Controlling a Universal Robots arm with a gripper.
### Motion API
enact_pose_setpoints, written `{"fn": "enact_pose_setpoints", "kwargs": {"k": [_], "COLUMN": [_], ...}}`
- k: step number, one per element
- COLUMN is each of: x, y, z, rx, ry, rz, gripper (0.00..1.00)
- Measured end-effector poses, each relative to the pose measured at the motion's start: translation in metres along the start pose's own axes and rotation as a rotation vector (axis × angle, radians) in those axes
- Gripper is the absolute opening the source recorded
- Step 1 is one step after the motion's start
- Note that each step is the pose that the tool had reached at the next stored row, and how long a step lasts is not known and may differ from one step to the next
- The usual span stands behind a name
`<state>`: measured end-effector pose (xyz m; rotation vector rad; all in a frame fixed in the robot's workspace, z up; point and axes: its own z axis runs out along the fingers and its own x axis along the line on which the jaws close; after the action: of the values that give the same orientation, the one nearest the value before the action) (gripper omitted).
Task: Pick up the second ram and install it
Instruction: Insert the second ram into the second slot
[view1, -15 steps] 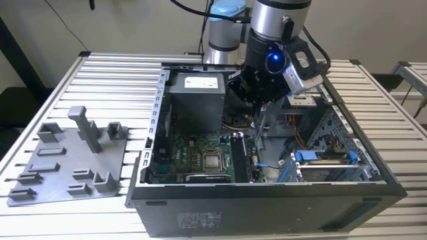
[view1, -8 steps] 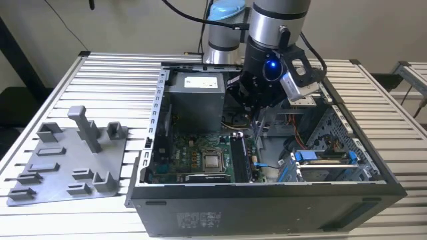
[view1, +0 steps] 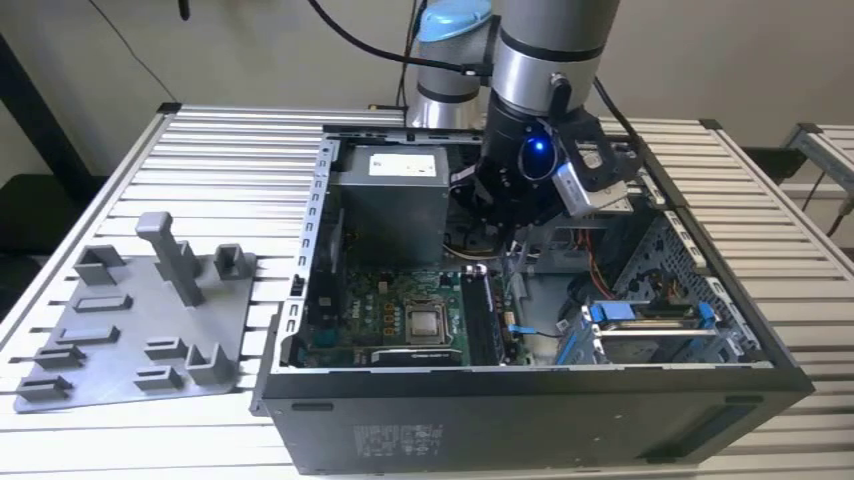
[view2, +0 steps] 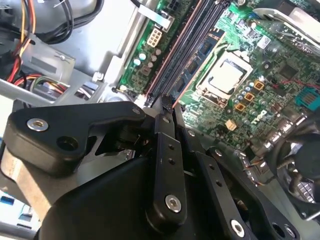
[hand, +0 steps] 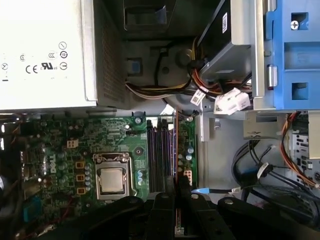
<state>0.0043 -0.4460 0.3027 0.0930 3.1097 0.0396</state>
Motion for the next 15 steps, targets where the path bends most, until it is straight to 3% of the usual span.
{"fn": "enact_pose_setpoints", "kwargs": {"k": [15], "x": [0.0040], "y": [-0.0039], "z": [0.0271], "rx": [0.0000], "ry": [0.0000], "rz": [0.000], "gripper": [0.14]}}
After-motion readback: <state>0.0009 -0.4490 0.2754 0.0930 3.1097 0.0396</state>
